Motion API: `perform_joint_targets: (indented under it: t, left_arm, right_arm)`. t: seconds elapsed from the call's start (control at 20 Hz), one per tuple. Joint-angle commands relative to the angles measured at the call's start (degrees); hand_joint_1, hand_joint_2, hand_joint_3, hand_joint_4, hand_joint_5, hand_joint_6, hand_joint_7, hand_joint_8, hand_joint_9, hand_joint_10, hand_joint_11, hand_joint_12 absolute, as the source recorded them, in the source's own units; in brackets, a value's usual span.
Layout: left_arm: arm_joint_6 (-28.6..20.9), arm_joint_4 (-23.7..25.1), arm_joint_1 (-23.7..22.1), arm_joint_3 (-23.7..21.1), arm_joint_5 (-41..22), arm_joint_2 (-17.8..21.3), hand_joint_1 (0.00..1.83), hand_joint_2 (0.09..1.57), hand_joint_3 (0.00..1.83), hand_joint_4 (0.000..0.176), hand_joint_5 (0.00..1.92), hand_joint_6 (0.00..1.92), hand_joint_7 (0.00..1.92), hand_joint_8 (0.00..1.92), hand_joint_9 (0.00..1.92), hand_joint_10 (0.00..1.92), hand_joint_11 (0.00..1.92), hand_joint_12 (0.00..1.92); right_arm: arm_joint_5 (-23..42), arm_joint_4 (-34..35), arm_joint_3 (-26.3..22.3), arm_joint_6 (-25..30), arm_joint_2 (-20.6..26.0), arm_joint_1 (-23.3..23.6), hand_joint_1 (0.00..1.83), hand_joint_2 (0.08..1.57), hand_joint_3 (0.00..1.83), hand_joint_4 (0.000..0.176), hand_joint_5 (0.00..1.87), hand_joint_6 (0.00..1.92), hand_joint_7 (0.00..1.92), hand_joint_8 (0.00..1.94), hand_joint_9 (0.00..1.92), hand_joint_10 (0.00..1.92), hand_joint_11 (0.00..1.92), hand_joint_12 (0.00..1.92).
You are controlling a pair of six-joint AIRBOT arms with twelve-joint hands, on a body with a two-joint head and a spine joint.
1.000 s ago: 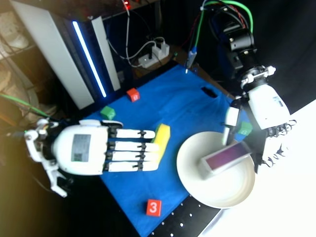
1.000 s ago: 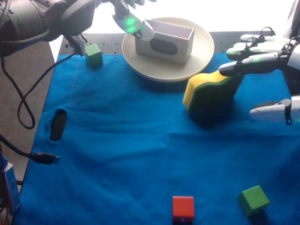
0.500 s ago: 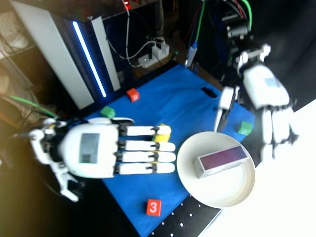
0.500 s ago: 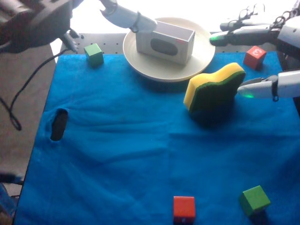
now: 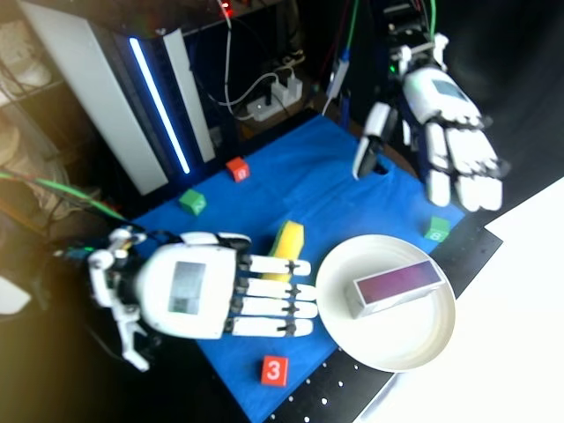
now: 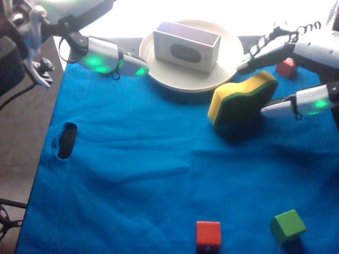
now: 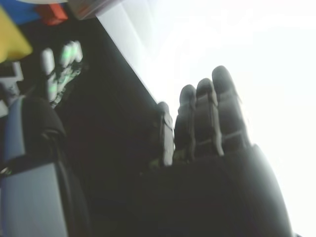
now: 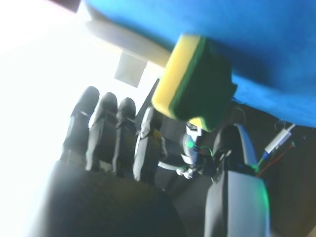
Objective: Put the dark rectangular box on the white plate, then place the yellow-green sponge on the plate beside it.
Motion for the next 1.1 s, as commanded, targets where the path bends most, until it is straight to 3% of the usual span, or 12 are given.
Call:
perform_joint_targets:
  t: [0.0, 0.15, 0.25, 0.3, 0.35, 0.4, 0.5, 0.55, 0.7, 0.8, 0.85, 1.05]
  left_arm:
    - [0.20, -0.98, -0.12, -0.41, -7.79, 0.11, 0.88, 0.86, 0.00, 0.163, 0.18, 0.00, 0.12, 0.00, 0.04, 0.00, 0.00, 0.38]
    - [0.19, -1.58, 0.80, -0.86, -8.19, 0.16, 0.95, 0.87, 0.00, 0.163, 0.18, 0.00, 0.12, 0.00, 0.03, 0.01, 0.00, 0.15]
    - [0.17, -2.68, 1.97, -1.18, -8.36, 0.28, 0.94, 0.89, 0.00, 0.131, 0.17, 0.00, 0.14, 0.00, 0.06, 0.01, 0.00, 0.15]
    - [0.17, -3.13, 2.53, -1.36, -8.60, 0.36, 0.93, 0.89, 0.00, 0.132, 0.17, 0.00, 0.15, 0.00, 0.07, 0.01, 0.00, 0.17]
    - [0.17, -3.71, 3.31, -1.62, -8.99, 0.65, 0.91, 0.88, 0.00, 0.141, 0.16, 0.00, 0.15, 0.00, 0.07, 0.00, 0.00, 0.20]
    - [0.17, -4.36, 4.16, -2.01, -9.51, 1.17, 0.93, 0.89, 0.00, 0.147, 0.14, 0.00, 0.14, 0.00, 0.05, 0.00, 0.00, 0.19]
    - [0.18, -5.52, 5.86, -3.50, -11.32, 3.05, 0.87, 0.90, 0.00, 0.158, 0.13, 0.00, 0.10, 0.00, 0.01, 0.00, 0.00, 0.02]
    - [0.33, -5.93, 6.91, -4.99, -12.81, 4.82, 0.88, 0.90, 0.01, 0.117, 0.14, 0.00, 0.12, 0.01, 0.03, 0.01, 0.03, 0.01]
    - [2.30, -8.67, 10.08, -8.56, -16.45, 8.33, 0.89, 0.89, 0.00, 0.105, 0.13, 0.00, 0.11, 0.00, 0.04, 0.01, 0.07, 0.03]
    - [2.44, -9.82, 11.87, -10.07, -18.57, 9.63, 0.92, 0.89, 0.00, 0.141, 0.14, 0.00, 0.11, 0.00, 0.03, 0.00, 0.06, 0.03]
    - [3.03, -10.74, 12.57, -10.55, -19.44, 9.76, 0.91, 0.91, 0.01, 0.173, 0.10, 0.00, 0.09, 0.00, 0.02, 0.01, 0.06, 0.03]
    - [4.32, -12.33, 13.18, -10.90, -20.13, 9.51, 0.92, 0.92, 0.01, 0.153, 0.09, 0.00, 0.06, 0.00, 0.01, 0.00, 0.02, 0.02]
  right_arm:
    - [5.39, 2.17, 0.59, 0.37, -0.41, 0.89, 1.04, 0.94, 0.00, 0.000, 0.83, 0.02, 0.83, 0.02, 0.75, 0.04, 0.16, 1.11]
    - [4.89, 2.11, 1.37, 0.37, -1.54, 1.10, 1.10, 0.95, 0.00, 0.000, 0.97, 0.06, 0.93, 0.11, 0.82, 0.30, 0.33, 1.24]
    - [4.83, 2.11, 1.78, 0.37, -2.19, 1.52, 1.08, 1.11, 0.00, 0.000, 0.96, 1.01, 0.90, 0.93, 0.77, 1.26, 0.55, 1.64]
    - [4.83, 2.07, 1.77, 0.37, -2.21, 1.66, 1.03, 1.13, 0.01, 0.077, 0.91, 1.13, 0.87, 1.29, 0.79, 1.56, 0.66, 1.86]
    - [4.85, 1.80, 1.68, 0.56, -2.20, 1.94, 1.09, 1.09, 0.00, 0.000, 0.75, 1.51, 0.87, 1.64, 0.89, 1.81, 0.86, 1.91]
    - [4.91, 1.27, 1.64, 1.07, -2.18, 2.34, 1.17, 1.12, 0.00, 0.000, 0.68, 1.72, 0.84, 1.88, 0.96, 1.90, 1.02, 1.92]
    - [6.81, 0.39, 1.27, 2.35, -2.10, 3.14, 1.27, 1.17, 0.01, 0.000, 0.62, 1.89, 0.83, 1.94, 1.00, 1.92, 1.11, 1.92]
    - [8.81, 0.60, 0.71, 2.62, -2.09, 3.69, 1.20, 1.20, 0.01, 0.000, 0.59, 1.84, 0.67, 1.94, 0.75, 1.92, 0.82, 1.92]
    - [9.82, 1.28, 0.59, 2.60, -2.15, 6.08, 1.18, 1.21, 0.00, 0.000, 0.55, 1.81, 0.62, 1.94, 0.70, 1.92, 0.78, 1.92]
    - [9.91, 3.05, 0.95, 2.56, -2.92, 7.08, 1.19, 1.20, 0.00, 0.027, 0.53, 1.75, 0.60, 1.86, 0.68, 1.92, 0.76, 1.92]
    - [10.45, 4.56, 1.68, 2.54, -3.94, 7.20, 1.17, 1.17, 0.00, 0.094, 0.54, 1.67, 0.62, 1.74, 0.69, 1.87, 0.76, 1.92]
    - [10.47, 8.13, 5.53, 2.50, -8.26, 8.77, 1.21, 1.15, 0.00, 0.082, 0.54, 1.74, 0.55, 1.86, 0.61, 1.92, 0.69, 1.92]
